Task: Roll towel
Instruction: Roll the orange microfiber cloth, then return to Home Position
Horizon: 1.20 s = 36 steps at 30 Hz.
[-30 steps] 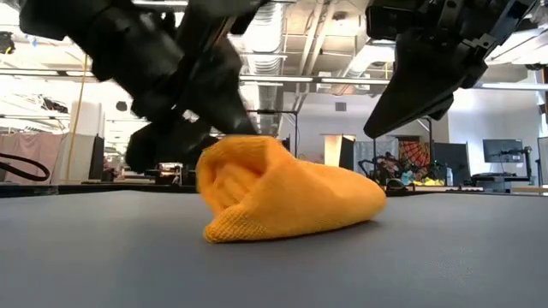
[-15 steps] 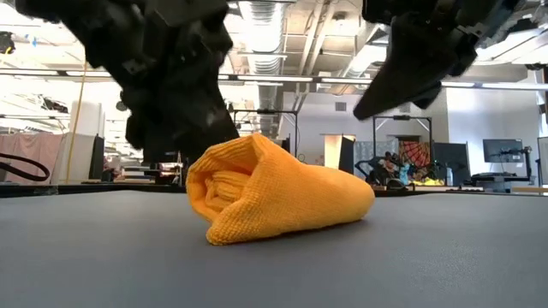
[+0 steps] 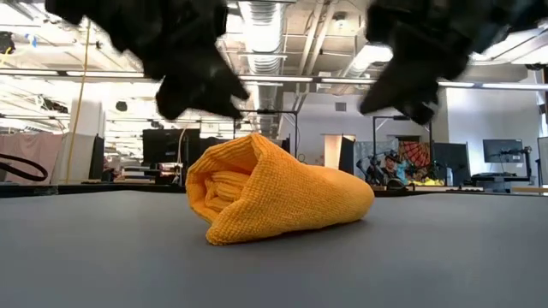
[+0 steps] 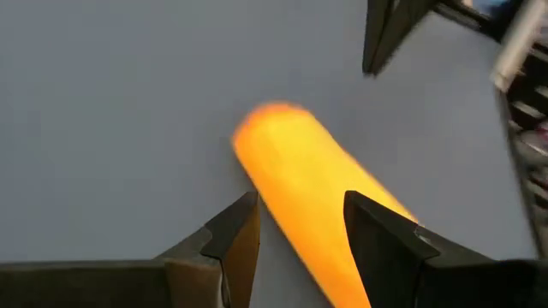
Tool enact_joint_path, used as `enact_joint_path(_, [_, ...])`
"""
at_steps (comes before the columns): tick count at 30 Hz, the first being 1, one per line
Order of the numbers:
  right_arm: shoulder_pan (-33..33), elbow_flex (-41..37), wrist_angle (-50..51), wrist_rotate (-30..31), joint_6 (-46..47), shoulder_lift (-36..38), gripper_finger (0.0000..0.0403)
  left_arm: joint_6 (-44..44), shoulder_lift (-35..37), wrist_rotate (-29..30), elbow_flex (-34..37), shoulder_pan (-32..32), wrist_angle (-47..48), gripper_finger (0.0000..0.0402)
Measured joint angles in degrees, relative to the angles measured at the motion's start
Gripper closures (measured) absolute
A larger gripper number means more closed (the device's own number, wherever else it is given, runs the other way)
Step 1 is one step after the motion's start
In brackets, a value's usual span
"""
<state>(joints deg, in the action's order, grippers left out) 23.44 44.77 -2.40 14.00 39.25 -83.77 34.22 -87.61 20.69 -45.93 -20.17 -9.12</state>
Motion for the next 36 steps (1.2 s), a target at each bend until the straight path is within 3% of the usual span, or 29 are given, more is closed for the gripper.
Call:
enact_joint_path(9, [4.9,-1.6,-6.1,-0.8,10.2,-11.3,0.0383,6.2,-8.7,-14.7,7.3,0.5,-16.7,0.0244])
enact_joint_path(16, [2.2,-0.7,-11.3,1.0,10.4,-18.6,0.0383,8.8,-11.1,-15.3,7.2,-1.4,-17.7,0.0244])
enact_joint_path(29, [-3.6,-0.7,-7.0,3.7,4.4,-14.5,0.0383,10.6,-11.0,-15.4,6.9,-3.0,-19.1,0.0244])
enact_joint_path(36, [-4.5,-0.8,4.6,2.5,3.7,-8.9,0.0383,7.8,-11.0,-18.6,5.2,-2.7,-18.8,0.0244])
